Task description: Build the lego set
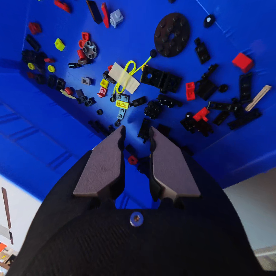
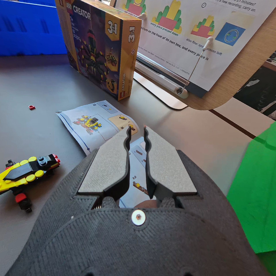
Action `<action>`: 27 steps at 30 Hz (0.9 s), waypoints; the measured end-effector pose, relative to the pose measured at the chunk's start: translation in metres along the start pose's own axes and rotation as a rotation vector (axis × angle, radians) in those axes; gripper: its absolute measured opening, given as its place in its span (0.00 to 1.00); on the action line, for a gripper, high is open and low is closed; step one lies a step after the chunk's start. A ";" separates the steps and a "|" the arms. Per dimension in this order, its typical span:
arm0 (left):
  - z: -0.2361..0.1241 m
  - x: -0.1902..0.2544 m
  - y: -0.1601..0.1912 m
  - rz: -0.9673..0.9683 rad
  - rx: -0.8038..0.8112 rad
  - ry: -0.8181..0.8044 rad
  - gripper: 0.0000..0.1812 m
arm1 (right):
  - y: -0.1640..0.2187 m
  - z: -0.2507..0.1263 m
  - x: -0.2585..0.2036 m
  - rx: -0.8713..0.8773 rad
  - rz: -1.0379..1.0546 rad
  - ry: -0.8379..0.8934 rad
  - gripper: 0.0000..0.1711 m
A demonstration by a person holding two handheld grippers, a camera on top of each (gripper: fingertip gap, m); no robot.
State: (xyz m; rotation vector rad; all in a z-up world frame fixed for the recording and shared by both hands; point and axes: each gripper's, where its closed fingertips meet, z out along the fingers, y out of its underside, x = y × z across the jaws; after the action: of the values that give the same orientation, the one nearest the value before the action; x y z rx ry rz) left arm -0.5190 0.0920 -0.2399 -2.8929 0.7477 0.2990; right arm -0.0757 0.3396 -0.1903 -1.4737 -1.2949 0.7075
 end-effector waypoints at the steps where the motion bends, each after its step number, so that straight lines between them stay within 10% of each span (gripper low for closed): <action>1: 0.002 0.003 0.002 0.018 -0.024 0.010 0.16 | 0.000 0.000 0.000 0.001 0.003 -0.003 0.08; 16: -0.003 -0.003 0.003 0.034 -0.032 0.000 0.04 | -0.003 -0.002 -0.002 0.023 0.009 -0.026 0.07; 27: -0.126 -0.042 -0.075 -0.247 0.672 -0.527 0.03 | -0.003 -0.002 -0.004 0.021 0.019 -0.050 0.07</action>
State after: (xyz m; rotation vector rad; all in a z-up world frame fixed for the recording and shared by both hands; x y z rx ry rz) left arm -0.4987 0.1533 -0.1017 -2.1005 0.3072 0.6077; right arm -0.0758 0.3350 -0.1880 -1.4617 -1.3091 0.7726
